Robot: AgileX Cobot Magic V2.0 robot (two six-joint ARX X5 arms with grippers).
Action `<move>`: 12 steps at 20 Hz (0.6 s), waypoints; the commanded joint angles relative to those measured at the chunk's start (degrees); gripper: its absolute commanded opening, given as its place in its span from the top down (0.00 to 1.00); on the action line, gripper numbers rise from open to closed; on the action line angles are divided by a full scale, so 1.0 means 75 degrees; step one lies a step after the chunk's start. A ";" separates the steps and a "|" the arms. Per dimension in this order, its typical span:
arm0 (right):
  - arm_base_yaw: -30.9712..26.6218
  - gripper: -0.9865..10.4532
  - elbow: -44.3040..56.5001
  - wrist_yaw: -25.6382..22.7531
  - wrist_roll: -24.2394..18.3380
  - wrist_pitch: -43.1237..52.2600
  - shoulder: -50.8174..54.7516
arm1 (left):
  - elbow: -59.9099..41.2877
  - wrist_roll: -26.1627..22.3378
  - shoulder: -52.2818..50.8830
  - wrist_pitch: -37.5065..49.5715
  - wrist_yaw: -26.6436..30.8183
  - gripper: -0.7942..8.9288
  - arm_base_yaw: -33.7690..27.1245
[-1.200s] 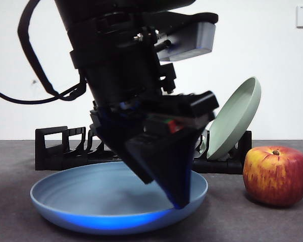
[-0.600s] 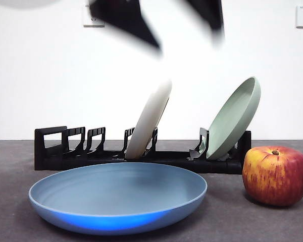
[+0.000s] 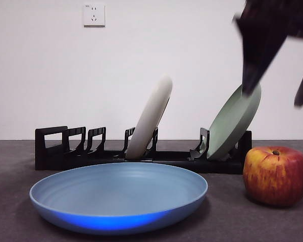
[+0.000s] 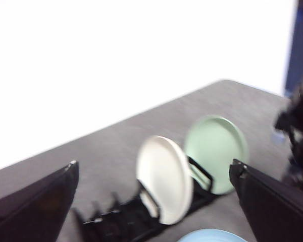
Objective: Take the blue plate from the plate rack,put the plate on the table,take the apple from the table,put the apple in the plate
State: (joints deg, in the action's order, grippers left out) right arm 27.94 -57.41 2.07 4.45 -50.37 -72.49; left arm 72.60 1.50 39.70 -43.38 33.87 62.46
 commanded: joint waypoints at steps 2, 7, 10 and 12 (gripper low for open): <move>0.0137 0.48 0.0003 -0.0093 -0.0058 0.0143 -0.0947 | 0.0026 0.0003 -0.0723 -0.0402 0.0676 0.41 0.0003; 0.0140 0.48 0.0003 -0.0085 -0.0058 0.0312 -0.2081 | 0.0026 0.0236 -0.1032 -0.1003 0.0909 0.41 0.0009; 0.0140 0.72 0.0003 -0.0154 0.0152 0.0332 -0.2361 | 0.0026 0.0233 -0.1029 -0.1058 0.1000 0.41 0.0009; 0.0140 0.92 0.0003 -0.0149 0.0178 0.0338 -0.2358 | 0.0026 0.0233 -0.1029 -0.1096 0.1078 0.41 0.0009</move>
State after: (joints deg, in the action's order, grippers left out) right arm 28.88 -57.41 1.26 5.10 -47.94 -89.91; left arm 73.08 2.70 32.16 -51.79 41.65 62.46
